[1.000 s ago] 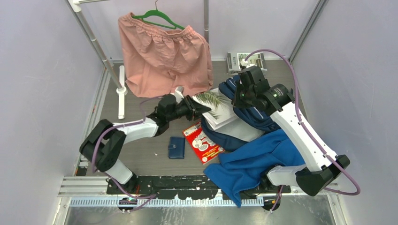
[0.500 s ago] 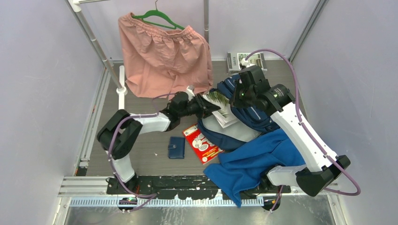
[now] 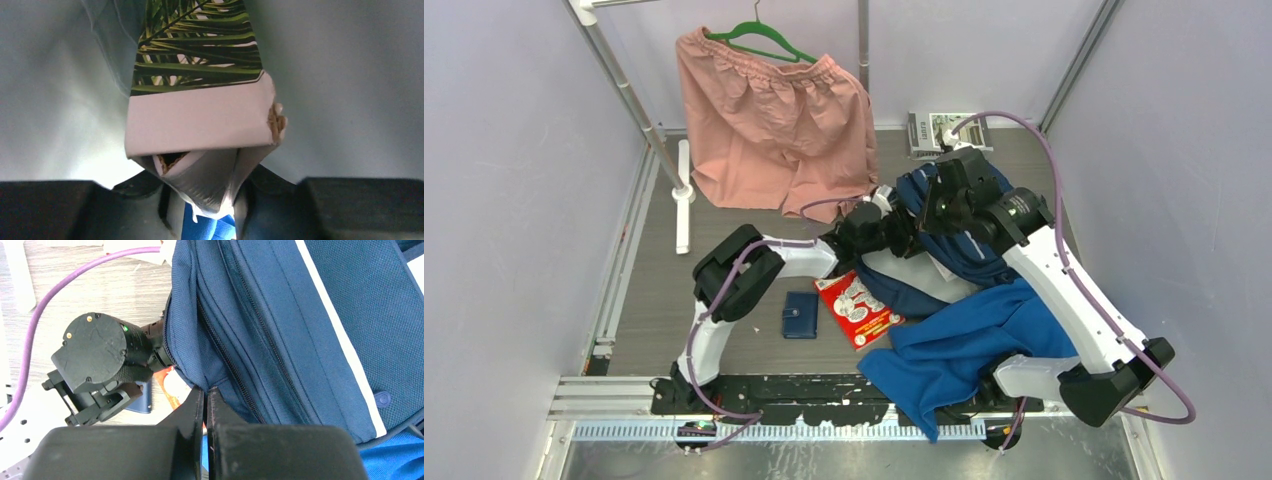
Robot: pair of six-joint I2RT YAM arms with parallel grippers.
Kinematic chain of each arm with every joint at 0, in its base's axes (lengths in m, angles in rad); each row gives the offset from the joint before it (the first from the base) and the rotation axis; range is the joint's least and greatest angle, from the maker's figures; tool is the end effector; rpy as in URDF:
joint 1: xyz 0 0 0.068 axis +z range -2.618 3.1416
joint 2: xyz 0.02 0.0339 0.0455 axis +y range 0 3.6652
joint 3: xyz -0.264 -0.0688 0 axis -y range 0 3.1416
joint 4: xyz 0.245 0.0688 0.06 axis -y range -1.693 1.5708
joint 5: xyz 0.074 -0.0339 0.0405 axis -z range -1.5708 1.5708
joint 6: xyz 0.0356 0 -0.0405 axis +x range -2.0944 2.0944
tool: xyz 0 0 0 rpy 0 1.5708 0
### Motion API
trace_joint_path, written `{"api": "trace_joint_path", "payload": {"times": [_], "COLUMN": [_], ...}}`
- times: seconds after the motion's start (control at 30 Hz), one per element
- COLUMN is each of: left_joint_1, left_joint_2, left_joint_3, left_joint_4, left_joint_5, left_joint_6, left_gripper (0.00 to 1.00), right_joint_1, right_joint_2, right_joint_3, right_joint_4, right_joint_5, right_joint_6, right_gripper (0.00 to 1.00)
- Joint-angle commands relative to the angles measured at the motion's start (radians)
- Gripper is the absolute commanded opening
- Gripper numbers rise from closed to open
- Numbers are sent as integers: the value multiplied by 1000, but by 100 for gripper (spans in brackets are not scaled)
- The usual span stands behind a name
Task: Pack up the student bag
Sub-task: Place the book in the student bag.
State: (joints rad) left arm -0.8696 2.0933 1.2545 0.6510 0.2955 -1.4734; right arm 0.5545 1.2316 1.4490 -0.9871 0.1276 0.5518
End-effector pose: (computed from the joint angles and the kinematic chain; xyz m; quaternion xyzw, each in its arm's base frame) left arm 0.2929 -0.3630 0.1800 -0.1369 0.7554 -0.6252 0.1407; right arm 0.2038 0.1209 0.3978 0.0236 0.9190 0.1545 0.3619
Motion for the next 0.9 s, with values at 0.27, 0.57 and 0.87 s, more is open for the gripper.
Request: {"api": "trace_joint_path", "payload": {"times": [0.27, 0.57, 0.87], "left_joint_1": [-29, -29, -34], "left_joint_2": [-88, -221, -453], "left_joint_3": [123, 86, -36], "left_joint_4": [-355, -570, -730], "left_joint_5": [104, 91, 130], "left_joint_6": [199, 330, 451], "left_gripper": [69, 83, 85], "right_joint_1": [9, -4, -133], "right_joint_2": [-87, -81, -80], "right_joint_3": [-55, -77, -128], "right_joint_4": [91, 90, 78], "right_joint_5": [127, 191, 215], "right_joint_6": [30, 19, -1], "right_gripper": [1, 1, 1]}}
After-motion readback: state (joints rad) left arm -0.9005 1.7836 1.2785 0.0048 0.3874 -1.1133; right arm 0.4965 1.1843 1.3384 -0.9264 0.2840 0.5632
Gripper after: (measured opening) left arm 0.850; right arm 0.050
